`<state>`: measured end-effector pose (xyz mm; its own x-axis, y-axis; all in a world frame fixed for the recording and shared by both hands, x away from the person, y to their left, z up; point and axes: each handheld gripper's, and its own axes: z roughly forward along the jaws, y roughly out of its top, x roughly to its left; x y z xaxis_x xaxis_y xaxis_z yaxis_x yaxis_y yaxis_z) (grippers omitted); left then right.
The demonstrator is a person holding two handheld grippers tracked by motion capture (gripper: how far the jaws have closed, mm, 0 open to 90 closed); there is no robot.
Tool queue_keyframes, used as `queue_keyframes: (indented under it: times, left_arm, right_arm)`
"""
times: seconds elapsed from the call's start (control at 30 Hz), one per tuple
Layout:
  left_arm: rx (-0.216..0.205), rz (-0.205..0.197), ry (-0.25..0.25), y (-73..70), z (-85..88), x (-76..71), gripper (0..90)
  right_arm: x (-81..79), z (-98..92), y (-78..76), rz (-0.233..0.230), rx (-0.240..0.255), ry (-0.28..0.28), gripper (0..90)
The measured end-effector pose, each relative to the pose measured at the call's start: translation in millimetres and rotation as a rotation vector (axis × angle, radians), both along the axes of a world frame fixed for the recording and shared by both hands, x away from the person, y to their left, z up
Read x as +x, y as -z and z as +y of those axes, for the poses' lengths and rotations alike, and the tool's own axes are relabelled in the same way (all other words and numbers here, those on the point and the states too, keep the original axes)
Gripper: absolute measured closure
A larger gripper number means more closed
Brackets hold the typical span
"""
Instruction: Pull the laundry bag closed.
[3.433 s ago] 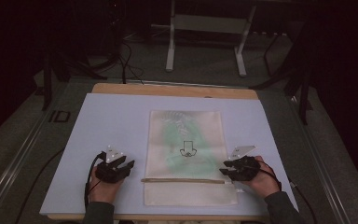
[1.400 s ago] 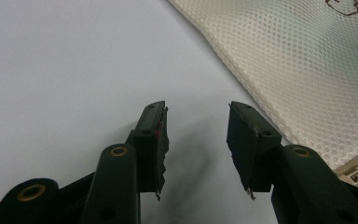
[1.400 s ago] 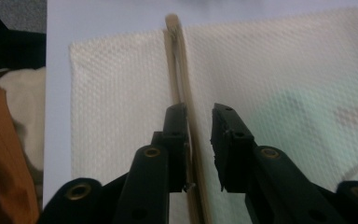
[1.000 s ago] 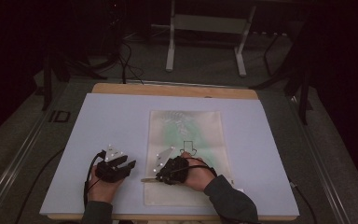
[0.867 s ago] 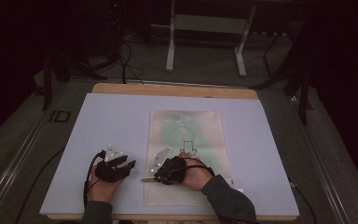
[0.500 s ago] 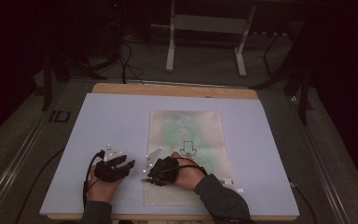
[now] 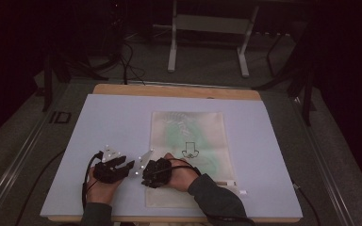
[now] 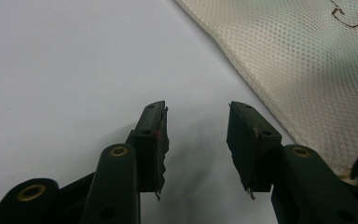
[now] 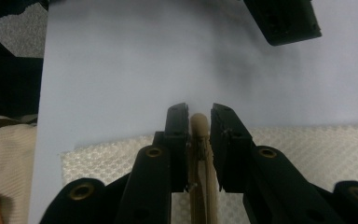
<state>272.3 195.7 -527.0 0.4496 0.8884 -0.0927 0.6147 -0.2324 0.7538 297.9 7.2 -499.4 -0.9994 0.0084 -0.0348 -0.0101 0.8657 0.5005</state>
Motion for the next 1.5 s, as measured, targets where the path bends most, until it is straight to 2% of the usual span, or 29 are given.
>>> queue_keyframes:
  times: [0.3, 0.5, 0.53, 0.57, 0.77, 0.97, 1.23, 1.5]
  left_arm:
    - [-0.005, 0.003, -0.005, -0.3, 2.0, 0.0, 56.8]
    - [-0.005, 0.001, -0.007, -0.5, 3.1, 0.0, 56.8]
    - [-0.005, 0.001, -0.007, -0.5, 3.1, 0.0, 56.8]
    - [-0.005, 0.002, -0.009, -0.6, 3.3, 0.0, 56.8]
    - [-0.005, 0.0, -0.01, -0.4, 3.5, 0.2, 56.8]
    - [-0.004, 0.001, -0.011, -0.5, 3.8, 0.1, 56.8]
    - [-0.004, 0.003, -0.008, -0.5, 3.2, 0.0, 56.8]
    - [-0.001, 0.006, -0.004, -0.2, 2.0, 0.1, 56.8]
  right_arm:
    - [2.7, 11.0, 7.3, 0.01, -0.029, 0.016, 75.2]
    - [2.0, 16.1, 12.2, -0.003, -0.053, 0.018, 76.6]
    - [2.0, 16.1, 12.2, -0.003, -0.053, 0.018, 76.6]
    - [2.0, 16.6, 12.1, -0.002, -0.053, 0.021, 80.3]
    - [1.1, 15.7, 10.4, -0.004, -0.038, 0.025, 80.8]
    - [-0.1, 11.9, 3.0, -0.01, -0.006, 0.016, 80.8]
    - [-2.3, -2.2, -7.6, -0.024, 0.008, 0.014, 80.9]
    - [-0.1, -20.0, -5.1, -0.009, 0.004, 0.028, 80.9]
